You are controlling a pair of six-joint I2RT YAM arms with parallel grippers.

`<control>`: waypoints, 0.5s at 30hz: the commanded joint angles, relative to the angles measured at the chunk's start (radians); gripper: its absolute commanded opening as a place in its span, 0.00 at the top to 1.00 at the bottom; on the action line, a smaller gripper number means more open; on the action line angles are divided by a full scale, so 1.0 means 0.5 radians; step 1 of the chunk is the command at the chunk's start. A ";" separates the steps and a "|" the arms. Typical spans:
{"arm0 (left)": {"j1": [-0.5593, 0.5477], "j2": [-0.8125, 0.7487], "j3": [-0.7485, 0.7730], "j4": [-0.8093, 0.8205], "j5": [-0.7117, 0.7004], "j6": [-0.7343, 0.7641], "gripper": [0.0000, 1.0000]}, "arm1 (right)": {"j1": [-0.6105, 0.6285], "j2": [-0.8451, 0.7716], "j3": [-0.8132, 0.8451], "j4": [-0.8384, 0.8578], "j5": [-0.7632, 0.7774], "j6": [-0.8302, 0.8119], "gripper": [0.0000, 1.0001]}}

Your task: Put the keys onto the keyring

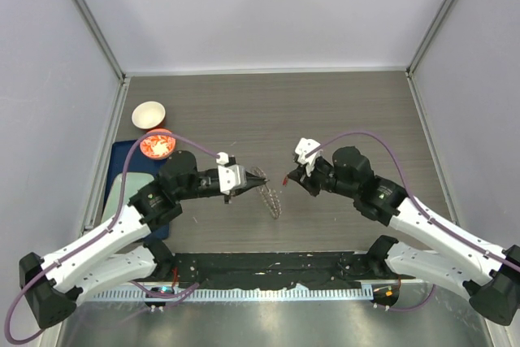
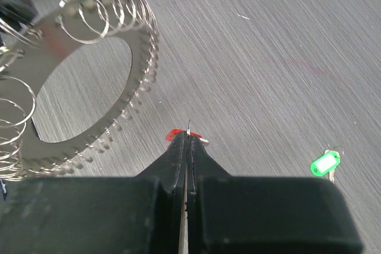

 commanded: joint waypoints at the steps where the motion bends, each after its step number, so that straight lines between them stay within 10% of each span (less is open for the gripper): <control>1: 0.089 0.100 0.162 -0.256 0.374 0.150 1.00 | 0.037 -0.038 0.065 0.001 -0.113 -0.096 0.99; 15: 0.282 0.107 0.150 -0.416 0.684 0.310 1.00 | 0.184 -0.010 0.019 0.155 -0.304 -0.314 0.99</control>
